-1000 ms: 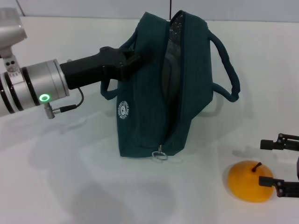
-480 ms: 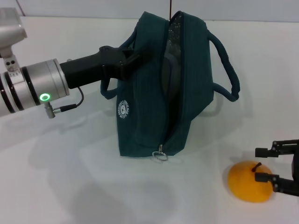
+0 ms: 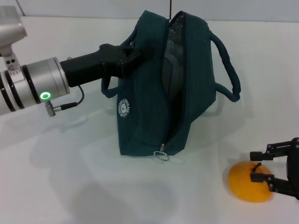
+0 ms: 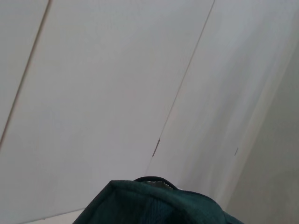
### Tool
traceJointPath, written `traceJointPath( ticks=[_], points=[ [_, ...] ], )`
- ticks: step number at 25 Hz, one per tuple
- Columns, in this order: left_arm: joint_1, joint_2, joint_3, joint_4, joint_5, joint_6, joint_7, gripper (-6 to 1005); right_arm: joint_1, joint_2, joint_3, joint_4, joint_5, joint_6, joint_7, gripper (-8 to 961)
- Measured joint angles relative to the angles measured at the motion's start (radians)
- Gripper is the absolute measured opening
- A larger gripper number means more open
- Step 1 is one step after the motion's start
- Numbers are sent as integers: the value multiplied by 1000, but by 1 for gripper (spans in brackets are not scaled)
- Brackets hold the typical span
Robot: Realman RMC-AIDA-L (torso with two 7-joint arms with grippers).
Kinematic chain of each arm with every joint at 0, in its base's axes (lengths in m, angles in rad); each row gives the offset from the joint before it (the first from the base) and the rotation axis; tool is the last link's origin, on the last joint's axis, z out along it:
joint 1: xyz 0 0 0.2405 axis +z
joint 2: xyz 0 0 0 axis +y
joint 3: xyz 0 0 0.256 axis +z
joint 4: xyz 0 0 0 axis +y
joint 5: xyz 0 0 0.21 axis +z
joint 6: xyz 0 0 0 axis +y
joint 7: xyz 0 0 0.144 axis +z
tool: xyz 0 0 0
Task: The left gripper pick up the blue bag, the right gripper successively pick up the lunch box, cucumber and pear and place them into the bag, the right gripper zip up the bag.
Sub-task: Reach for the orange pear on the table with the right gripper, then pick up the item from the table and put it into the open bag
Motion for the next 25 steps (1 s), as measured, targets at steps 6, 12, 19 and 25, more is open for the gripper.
traceJointPath(
  ticks=[6, 12, 19, 25],
  points=[
    [-4, 0, 0, -1, 3, 0, 2, 39, 4, 0, -5, 0, -2, -2, 4, 303],
    [-4, 0, 0, -3, 6, -2, 2, 39, 6, 0, -5, 0, -2, 0, 18, 258],
    [-4, 0, 0, -3, 6, -3, 2, 38, 2, 9, -4, -4, -2, -3, 19, 114],
    [-2, 0, 0, -3, 6, -3, 2, 38, 6, 8, -8, -11, 5, -18, 12, 44]
  ],
)
